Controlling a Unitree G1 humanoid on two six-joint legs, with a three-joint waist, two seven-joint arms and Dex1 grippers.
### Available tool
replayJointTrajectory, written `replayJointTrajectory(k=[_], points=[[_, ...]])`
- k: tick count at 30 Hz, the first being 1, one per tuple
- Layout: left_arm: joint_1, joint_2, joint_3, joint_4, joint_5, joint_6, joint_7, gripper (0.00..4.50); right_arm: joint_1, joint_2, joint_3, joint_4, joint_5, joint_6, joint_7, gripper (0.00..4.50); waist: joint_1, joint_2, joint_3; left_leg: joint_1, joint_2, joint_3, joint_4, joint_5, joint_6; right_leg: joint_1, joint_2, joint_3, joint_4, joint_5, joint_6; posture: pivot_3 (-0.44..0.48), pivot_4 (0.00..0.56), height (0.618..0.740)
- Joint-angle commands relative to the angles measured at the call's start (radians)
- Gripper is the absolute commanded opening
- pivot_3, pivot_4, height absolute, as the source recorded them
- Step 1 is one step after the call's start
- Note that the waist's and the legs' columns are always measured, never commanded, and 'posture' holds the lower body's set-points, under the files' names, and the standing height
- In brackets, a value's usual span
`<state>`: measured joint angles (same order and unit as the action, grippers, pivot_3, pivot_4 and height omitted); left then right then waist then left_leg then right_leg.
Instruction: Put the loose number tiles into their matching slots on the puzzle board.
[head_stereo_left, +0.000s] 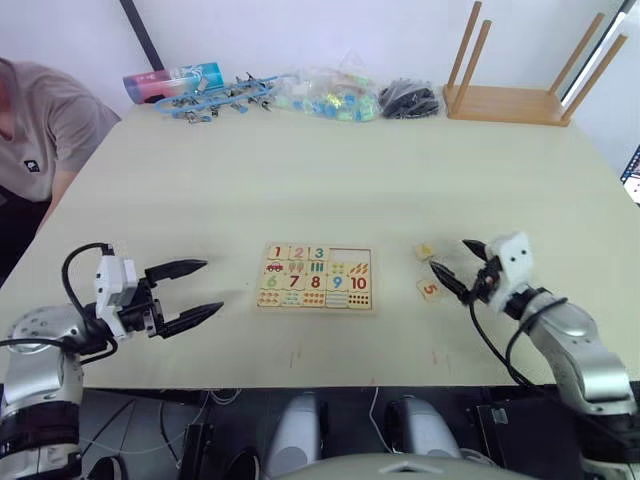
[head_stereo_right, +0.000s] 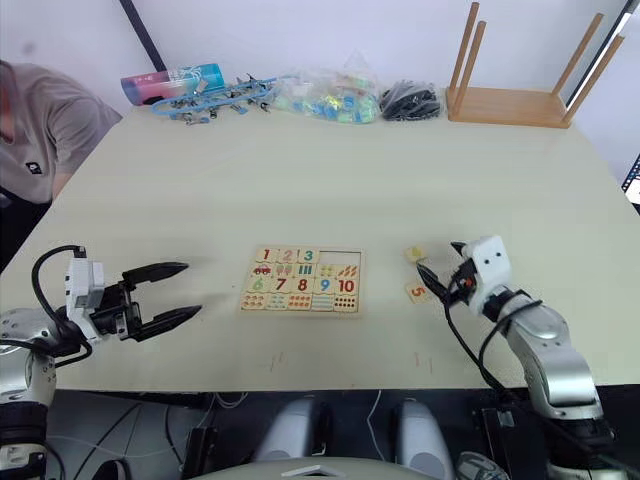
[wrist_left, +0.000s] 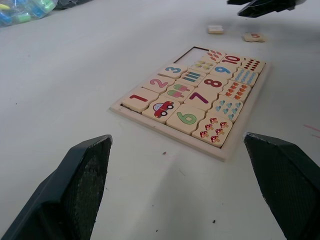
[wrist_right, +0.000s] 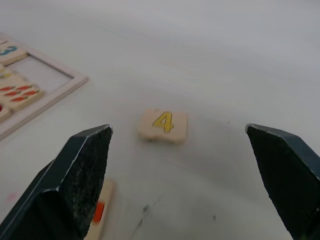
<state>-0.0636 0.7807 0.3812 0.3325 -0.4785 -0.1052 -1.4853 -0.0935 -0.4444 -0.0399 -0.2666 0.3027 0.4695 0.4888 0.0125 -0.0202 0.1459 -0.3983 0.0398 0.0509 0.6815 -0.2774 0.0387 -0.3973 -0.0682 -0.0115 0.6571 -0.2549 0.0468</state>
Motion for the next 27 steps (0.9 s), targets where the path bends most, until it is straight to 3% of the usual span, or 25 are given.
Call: replayJointTrajectory(k=[1, 10, 23, 27], points=[[-0.013, 0.015, 0.003, 0.006, -0.02, -0.017, -0.021, 4.46, -0.065, -0.001, 0.025, -0.034, -0.026, 0.123, -0.058, 4.5, -0.001, 0.0, 0.0, 0.0, 0.0, 0.0, 0.0, 0.0, 0.0, 0.0, 0.0, 0.0, 0.0, 0.0, 0.0, 0.0, 0.15, 0.737], [-0.032, 0.022, 0.003, 0.02, -0.03, -0.03, -0.069, 4.46, -0.178, 0.058, 0.083, -0.007, -0.073, 0.296, -0.153, 4.5, -0.003, 0.0, 0.0, -0.001, 0.0, 0.0, 0.0, 0.0, 0.0, -0.001, 0.001, 0.0, 0.0, 0.0, 0.0, 0.0, 0.15, 0.737], [-0.048, 0.02, 0.004, 0.058, -0.038, -0.06, -0.102, 4.46, -0.179, 0.108, 0.108, -0.01, -0.11, 0.377, -0.205, 4.5, -0.006, 0.0, 0.0, -0.001, 0.0, 0.0, 0.0, 0.0, 0.0, -0.001, 0.001, 0.0, 0.0, 0.0, 0.0, 0.0, 0.15, 0.737], [-0.049, 0.018, 0.002, 0.059, -0.042, -0.063, -0.105, 4.5, -0.176, 0.122, 0.099, -0.011, -0.113, 0.384, -0.222, 2.74, -0.006, -0.001, 0.0, -0.001, 0.0, 0.0, 0.0, 0.0, 0.0, -0.001, 0.001, 0.0, 0.0, 0.0, 0.0, 0.0, 0.15, 0.737]])
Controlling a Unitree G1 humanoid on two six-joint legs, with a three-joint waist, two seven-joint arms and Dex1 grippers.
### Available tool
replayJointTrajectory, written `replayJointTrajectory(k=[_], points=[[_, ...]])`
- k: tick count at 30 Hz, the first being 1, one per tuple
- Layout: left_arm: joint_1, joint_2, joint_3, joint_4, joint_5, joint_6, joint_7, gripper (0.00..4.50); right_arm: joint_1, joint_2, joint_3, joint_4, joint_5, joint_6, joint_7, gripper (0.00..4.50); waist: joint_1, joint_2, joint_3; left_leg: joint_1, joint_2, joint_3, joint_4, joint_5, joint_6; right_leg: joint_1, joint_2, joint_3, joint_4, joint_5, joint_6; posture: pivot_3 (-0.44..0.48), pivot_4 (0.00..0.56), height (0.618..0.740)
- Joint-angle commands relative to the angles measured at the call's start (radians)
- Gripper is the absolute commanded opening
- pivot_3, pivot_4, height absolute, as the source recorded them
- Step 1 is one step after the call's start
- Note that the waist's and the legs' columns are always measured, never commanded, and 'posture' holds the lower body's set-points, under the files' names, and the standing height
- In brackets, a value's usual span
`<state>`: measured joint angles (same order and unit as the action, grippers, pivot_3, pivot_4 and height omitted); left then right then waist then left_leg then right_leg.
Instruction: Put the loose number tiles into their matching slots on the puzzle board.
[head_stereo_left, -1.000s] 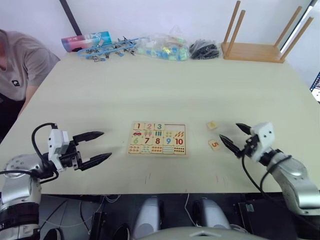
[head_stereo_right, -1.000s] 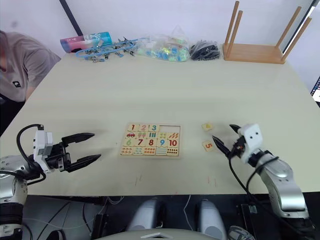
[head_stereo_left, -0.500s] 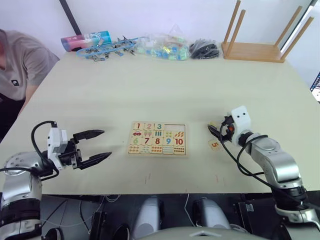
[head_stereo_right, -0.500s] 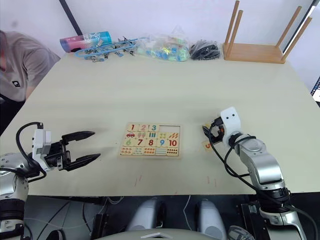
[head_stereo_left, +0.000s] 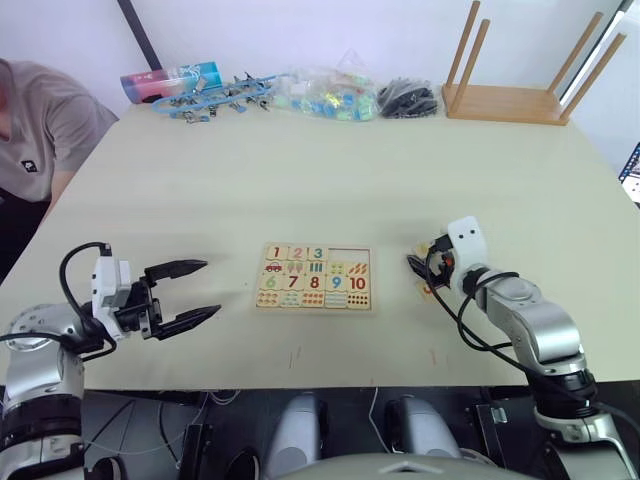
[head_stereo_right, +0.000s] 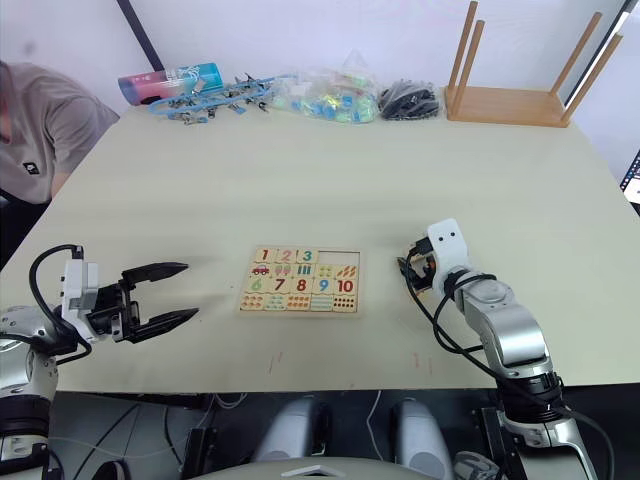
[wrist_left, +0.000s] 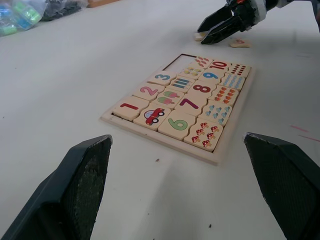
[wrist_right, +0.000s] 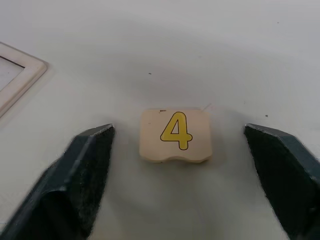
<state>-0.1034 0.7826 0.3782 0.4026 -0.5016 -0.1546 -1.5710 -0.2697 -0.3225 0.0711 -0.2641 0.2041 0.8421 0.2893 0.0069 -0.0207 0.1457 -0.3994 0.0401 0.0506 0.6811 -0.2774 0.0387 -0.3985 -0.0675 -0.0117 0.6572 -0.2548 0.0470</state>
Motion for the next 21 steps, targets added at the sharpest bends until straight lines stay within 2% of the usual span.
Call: replayJointTrajectory(k=[1, 2, 4, 13, 21], points=[[-0.009, 0.015, 0.004, -0.011, -0.02, -0.014, -0.02, 4.5, 0.0, 0.001, -0.013, -0.015, -0.015, 0.013, -0.023, 2.21, 0.0, 0.0, 0.0, 0.0, 0.0, 0.0, 0.0, 0.0, 0.0, 0.0, 0.0, 0.0, 0.0, 0.0, 0.0, 0.0, 0.15, 0.737], [-0.009, 0.015, 0.004, -0.011, -0.02, -0.014, -0.02, 4.5, 0.0, 0.001, -0.013, -0.015, -0.015, 0.013, -0.023, 1.8, 0.0, 0.0, 0.0, 0.0, 0.0, 0.0, 0.0, 0.0, 0.0, 0.0, 0.0, 0.0, 0.0, 0.0, 0.0, 0.0, 0.15, 0.737], [-0.008, 0.015, 0.003, -0.01, -0.021, -0.017, -0.025, 4.5, 0.006, 0.008, -0.015, -0.027, -0.012, 0.02, -0.029, 1.53, 0.0, 0.0, 0.0, 0.0, 0.0, 0.0, 0.0, 0.0, 0.0, 0.0, 0.0, 0.0, 0.0, 0.0, 0.0, 0.0, 0.15, 0.737], [-0.015, 0.027, -0.017, -0.004, -0.047, -0.029, -0.043, 4.5, 0.059, 0.001, -0.081, -0.153, -0.008, 0.02, -0.066, 1.53, 0.0, 0.0, 0.0, -0.001, 0.0, 0.0, 0.0, 0.0, 0.0, -0.001, 0.0, 0.0, 0.0, 0.0, 0.0, 0.0, 0.15, 0.737], [-0.03, 0.118, -0.165, -0.005, -0.156, -0.021, -0.043, 4.5, 0.217, -0.007, -0.178, -0.355, 0.019, 0.091, -0.08, 1.53, -0.006, 0.0, 0.0, -0.001, 0.0, 0.001, -0.003, 0.0, 0.0, -0.003, -0.001, 0.001, -0.001, 0.0, 0.0, 0.0, 0.15, 0.737]])
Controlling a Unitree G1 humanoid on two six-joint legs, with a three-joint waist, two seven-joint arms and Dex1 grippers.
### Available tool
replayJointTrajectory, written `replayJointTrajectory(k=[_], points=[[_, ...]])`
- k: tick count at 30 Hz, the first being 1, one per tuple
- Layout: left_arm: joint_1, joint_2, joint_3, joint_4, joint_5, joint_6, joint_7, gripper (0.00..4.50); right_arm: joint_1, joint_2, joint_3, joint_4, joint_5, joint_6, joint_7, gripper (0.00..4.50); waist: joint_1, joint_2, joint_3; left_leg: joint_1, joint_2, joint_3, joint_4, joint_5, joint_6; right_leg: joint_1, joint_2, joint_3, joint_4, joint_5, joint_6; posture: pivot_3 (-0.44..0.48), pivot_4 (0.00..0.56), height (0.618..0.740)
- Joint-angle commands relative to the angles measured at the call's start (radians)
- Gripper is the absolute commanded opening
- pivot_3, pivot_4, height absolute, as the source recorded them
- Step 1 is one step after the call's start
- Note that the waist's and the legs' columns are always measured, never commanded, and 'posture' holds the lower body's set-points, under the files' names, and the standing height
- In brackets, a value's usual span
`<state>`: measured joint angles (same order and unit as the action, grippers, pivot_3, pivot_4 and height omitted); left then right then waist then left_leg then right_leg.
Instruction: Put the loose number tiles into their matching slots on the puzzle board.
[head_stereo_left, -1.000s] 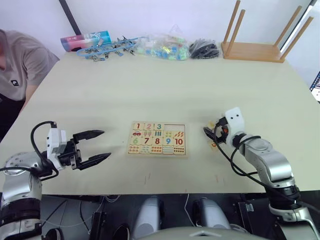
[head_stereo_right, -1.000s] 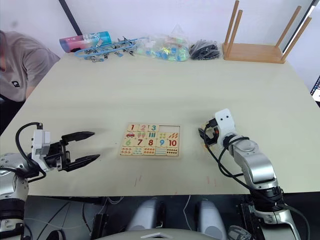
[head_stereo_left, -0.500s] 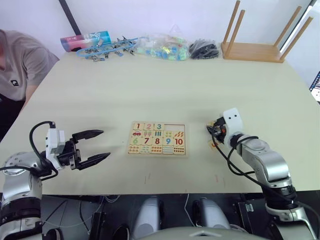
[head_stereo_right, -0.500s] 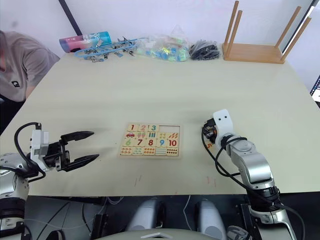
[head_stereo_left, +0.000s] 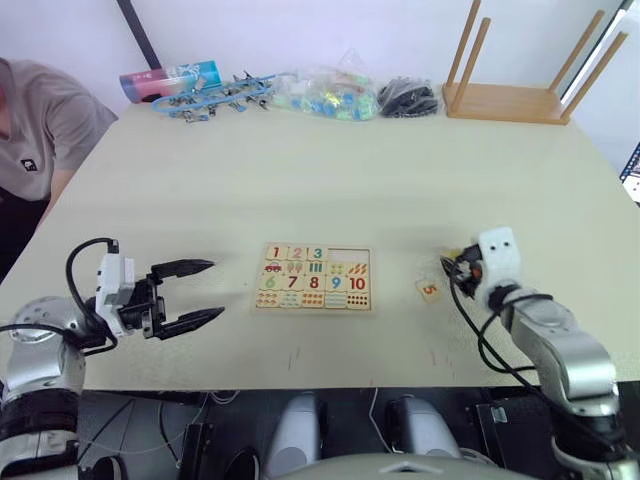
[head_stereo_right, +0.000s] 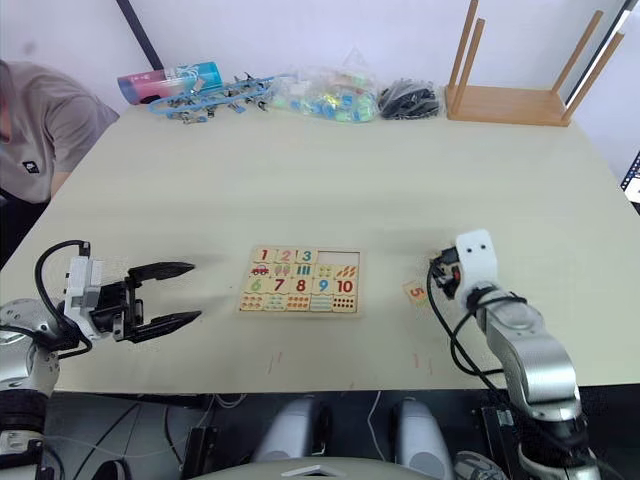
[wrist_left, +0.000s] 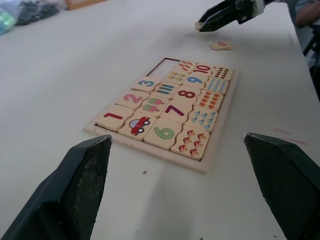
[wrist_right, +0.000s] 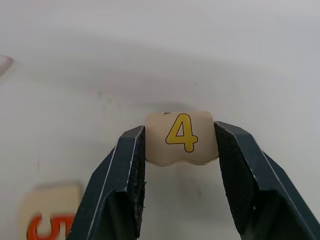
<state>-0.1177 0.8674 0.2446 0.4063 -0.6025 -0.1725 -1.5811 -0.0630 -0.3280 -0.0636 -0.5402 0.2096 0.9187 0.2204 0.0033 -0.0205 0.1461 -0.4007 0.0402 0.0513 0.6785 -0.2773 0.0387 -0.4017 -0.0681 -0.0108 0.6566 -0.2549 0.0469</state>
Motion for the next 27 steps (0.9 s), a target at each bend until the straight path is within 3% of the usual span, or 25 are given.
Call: replayJointTrajectory(k=[1, 6, 11, 27], points=[[-0.021, 0.048, -0.055, -0.01, -0.074, -0.004, -0.033, 4.5, 0.03, -0.001, -0.053, -0.1, 0.015, 0.023, -0.015, 1.53, -0.006, 0.0, 0.0, 0.0, 0.0, 0.0, 0.0, 0.0, 0.0, 0.0, 0.0, 0.0, 0.0, 0.0, 0.0, 0.0, 0.15, 0.737], [-0.033, 0.132, -0.207, -0.044, -0.171, -0.038, -0.033, 4.5, 0.197, 0.036, -0.096, -0.235, 0.032, 0.054, -0.036, 1.53, -0.007, -0.001, 0.0, -0.001, 0.0, -0.001, -0.003, 0.0, 0.0, -0.001, 0.0, 0.0, -0.001, 0.0, 0.0, 0.0, 0.15, 0.737], [-0.036, 0.19, -0.285, -0.054, -0.239, -0.083, -0.033, 4.5, 0.297, 0.065, -0.085, -0.295, 0.038, 0.045, -0.048, 1.53, -0.019, -0.001, 0.0, 0.0, 0.0, 0.001, -0.005, 0.0, 0.0, -0.001, 0.0, 0.001, -0.002, 0.0, 0.0, 0.0, 0.15, 0.737], [0.097, 0.338, -0.329, -0.04, -0.369, -0.214, -0.033, 4.5, 0.391, 0.121, -0.037, -0.335, 0.051, 0.004, -0.067, 1.53, -0.016, 0.0, 0.001, 0.001, 0.0, 0.003, -0.007, 0.0, 0.0, -0.003, 0.0, 0.002, -0.004, -0.001, 0.0, 0.0, 0.15, 0.737]])
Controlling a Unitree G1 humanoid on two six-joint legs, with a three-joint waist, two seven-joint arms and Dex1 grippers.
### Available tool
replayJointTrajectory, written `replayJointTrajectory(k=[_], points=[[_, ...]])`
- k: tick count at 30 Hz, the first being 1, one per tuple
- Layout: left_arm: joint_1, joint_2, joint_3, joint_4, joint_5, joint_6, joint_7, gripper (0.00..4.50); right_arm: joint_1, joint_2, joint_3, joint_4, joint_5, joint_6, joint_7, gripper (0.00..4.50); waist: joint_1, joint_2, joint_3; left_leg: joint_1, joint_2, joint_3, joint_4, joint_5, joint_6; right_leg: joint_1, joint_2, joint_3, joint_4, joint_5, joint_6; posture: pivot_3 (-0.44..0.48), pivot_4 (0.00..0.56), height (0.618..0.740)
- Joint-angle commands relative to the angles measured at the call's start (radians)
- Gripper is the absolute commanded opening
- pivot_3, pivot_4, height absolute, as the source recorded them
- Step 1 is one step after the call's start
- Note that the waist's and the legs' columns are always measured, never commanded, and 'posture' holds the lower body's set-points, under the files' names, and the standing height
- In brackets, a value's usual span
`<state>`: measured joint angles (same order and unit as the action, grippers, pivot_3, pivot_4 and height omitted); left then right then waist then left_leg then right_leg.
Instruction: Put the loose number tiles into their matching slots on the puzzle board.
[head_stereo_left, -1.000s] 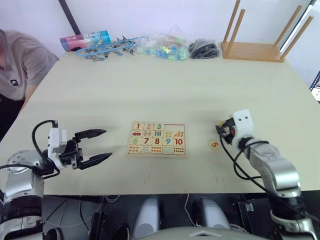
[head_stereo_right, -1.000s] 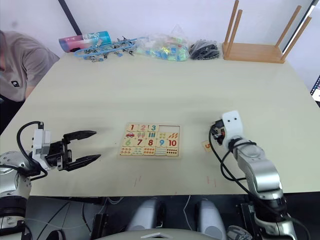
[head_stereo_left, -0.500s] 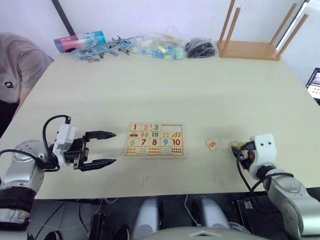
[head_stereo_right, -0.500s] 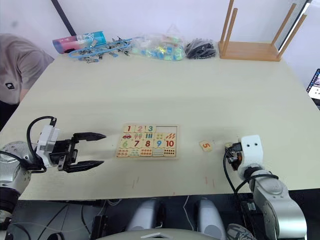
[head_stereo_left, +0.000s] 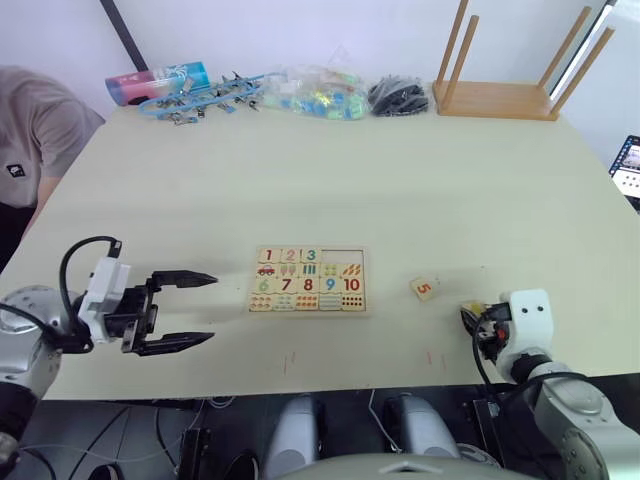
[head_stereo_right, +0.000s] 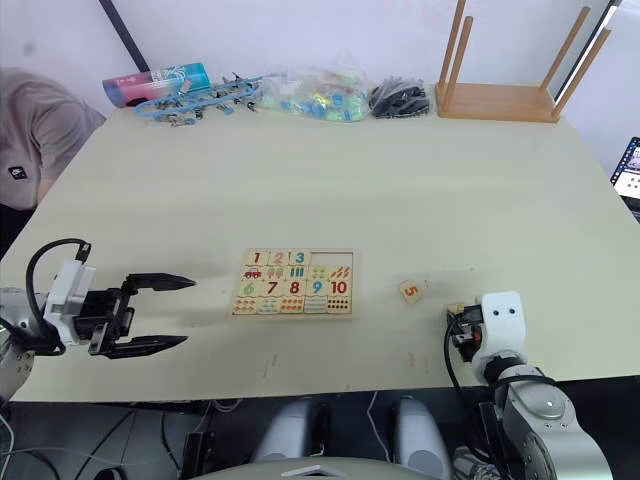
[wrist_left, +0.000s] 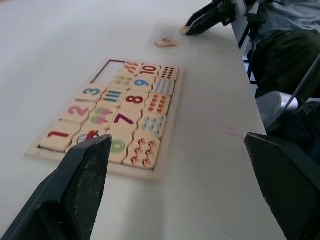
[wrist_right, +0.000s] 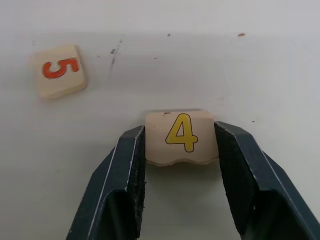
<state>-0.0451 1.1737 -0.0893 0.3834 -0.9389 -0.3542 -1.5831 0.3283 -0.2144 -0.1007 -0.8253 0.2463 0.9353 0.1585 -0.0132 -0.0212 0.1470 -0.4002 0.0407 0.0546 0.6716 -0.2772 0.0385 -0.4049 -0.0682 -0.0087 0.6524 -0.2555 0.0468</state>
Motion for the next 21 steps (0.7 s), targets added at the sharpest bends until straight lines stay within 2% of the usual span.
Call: replayJointTrajectory(k=[1, 8, 9, 11, 13, 14, 15, 16, 21], points=[[0.033, 0.036, 0.006, -0.02, -0.037, -0.037, -0.031, 4.5, 0.0, 0.011, 0.004, -0.054, 0.018, -0.011, -0.006, 1.53, 0.0, 0.001, 0.001, 0.0, 0.0, 0.0, 0.0, 0.0, 0.0, 0.0, 0.0, 0.0, 0.0, 0.0, 0.0, 0.0, 0.15, 0.737], [0.048, 0.038, -0.003, -0.034, -0.037, -0.05, -0.031, 4.5, -0.005, 0.014, 0.03, -0.051, 0.018, -0.011, -0.013, 1.53, 0.001, 0.001, 0.002, 0.0, 0.0, 0.001, 0.0, 0.0, 0.0, 0.0, 0.0, 0.0, 0.0, 0.0, 0.0, 0.0, 0.15, 0.737], [0.05, 0.037, -0.003, -0.037, -0.038, -0.05, -0.031, 4.5, -0.005, 0.012, 0.033, -0.051, 0.017, -0.013, -0.013, 2.03, 0.001, 0.001, 0.002, 0.0, 0.0, 0.001, 0.0, 0.0, 0.0, 0.0, 0.0, 0.0, 0.0, 0.0, 0.0, 0.0, 0.15, 0.737], [0.048, 0.035, -0.002, -0.041, -0.039, -0.049, -0.031, 4.5, 0.003, 0.005, 0.026, -0.046, 0.018, -0.029, -0.005, 2.64, 0.001, 0.001, 0.002, 0.0, 0.0, 0.001, 0.0, 0.0, 0.0, 0.0, 0.0, 0.0, 0.0, 0.0, 0.0, 0.0, 0.15, 0.737], [0.045, 0.033, 0.0, -0.037, -0.036, -0.05, -0.031, 4.5, 0.014, -0.011, 0.009, -0.051, 0.031, -0.068, 0.028, 3.46, 0.001, 0.001, 0.002, 0.0, 0.0, 0.001, 0.0, 0.0, 0.0, 0.0, 0.0, 0.0, 0.0, 0.0, 0.0, 0.0, 0.15, 0.737], [0.045, 0.032, 0.004, -0.034, -0.036, -0.047, -0.031, 4.5, 0.022, -0.02, -0.005, -0.057, 0.038, -0.08, 0.043, 4.03, 0.001, 0.001, 0.002, 0.0, 0.0, 0.001, 0.0, 0.0, 0.0, 0.0, 0.0, 0.0, 0.0, 0.0, 0.0, 0.0, 0.15, 0.737], [0.045, 0.031, 0.009, -0.032, -0.038, -0.043, -0.031, 4.5, 0.03, -0.03, -0.019, -0.06, 0.045, -0.092, 0.057, 4.35, 0.001, 0.001, 0.002, 0.0, 0.0, 0.001, 0.0, 0.0, 0.0, 0.0, 0.0, 0.0, 0.0, 0.0, 0.0, 0.0, 0.15, 0.737], [0.05, 0.031, 0.015, -0.03, -0.042, -0.038, -0.031, 4.5, 0.037, -0.042, -0.038, -0.062, 0.053, -0.11, 0.073, 4.47, 0.001, 0.001, 0.002, 0.0, 0.0, 0.002, 0.0, 0.0, 0.0, 0.0, 0.0, 0.001, 0.0, 0.0, 0.0, 0.0, 0.15, 0.737], [0.058, 0.032, 0.009, 0.006, -0.046, -0.061, -0.031, 4.5, 0.04, -0.113, -0.136, -0.032, 0.136, -0.197, 0.201, 4.47, 0.001, 0.0, 0.001, 0.001, 0.0, 0.003, 0.0, 0.0, 0.0, 0.0, 0.001, 0.001, 0.0, 0.0, 0.0, 0.0, 0.15, 0.737]])
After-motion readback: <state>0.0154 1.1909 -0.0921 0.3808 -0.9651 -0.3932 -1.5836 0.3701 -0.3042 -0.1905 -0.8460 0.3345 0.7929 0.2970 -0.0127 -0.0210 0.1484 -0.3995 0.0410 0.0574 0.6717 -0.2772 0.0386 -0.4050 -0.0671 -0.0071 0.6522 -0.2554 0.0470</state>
